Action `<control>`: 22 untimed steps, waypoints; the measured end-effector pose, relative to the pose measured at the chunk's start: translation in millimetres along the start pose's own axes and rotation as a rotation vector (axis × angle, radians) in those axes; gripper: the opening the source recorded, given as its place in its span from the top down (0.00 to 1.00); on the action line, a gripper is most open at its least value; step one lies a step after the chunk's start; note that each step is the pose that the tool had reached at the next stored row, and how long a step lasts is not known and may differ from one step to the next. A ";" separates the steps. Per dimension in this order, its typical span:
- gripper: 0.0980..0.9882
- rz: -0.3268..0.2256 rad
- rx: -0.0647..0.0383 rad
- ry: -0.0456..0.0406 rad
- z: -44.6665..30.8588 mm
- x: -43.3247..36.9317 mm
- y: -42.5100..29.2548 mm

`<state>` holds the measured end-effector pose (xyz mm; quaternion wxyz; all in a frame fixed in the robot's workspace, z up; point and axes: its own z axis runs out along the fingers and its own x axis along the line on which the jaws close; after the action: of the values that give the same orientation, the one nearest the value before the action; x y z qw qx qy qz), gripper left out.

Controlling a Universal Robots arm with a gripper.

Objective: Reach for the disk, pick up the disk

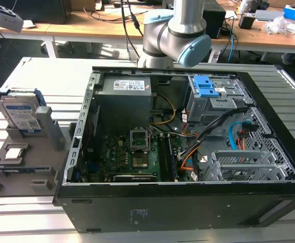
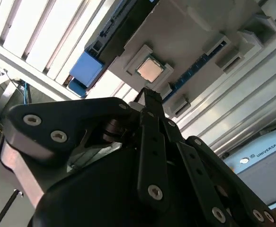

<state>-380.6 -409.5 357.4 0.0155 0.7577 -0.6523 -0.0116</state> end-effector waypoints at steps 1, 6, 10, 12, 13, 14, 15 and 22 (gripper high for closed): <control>1.00 0.034 0.000 -0.0013 0.0 0.0 0.0; 1.00 0.134 0.000 -0.0051 0.2 0.0 0.0; 1.00 0.191 -0.001 -0.0071 0.2 0.0 0.0; 1.00 0.191 -0.001 -0.0070 0.2 0.0 0.0; 1.00 0.191 -0.001 -0.0070 0.2 0.0 0.0; 1.00 0.191 -0.001 -0.0071 0.2 0.0 0.0; 1.00 0.191 -0.001 -0.0070 0.2 0.0 0.0; 0.63 0.191 -0.001 -0.0071 0.2 0.0 0.0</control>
<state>-380.6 -409.5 357.2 0.0145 0.6920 -0.7217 -0.0129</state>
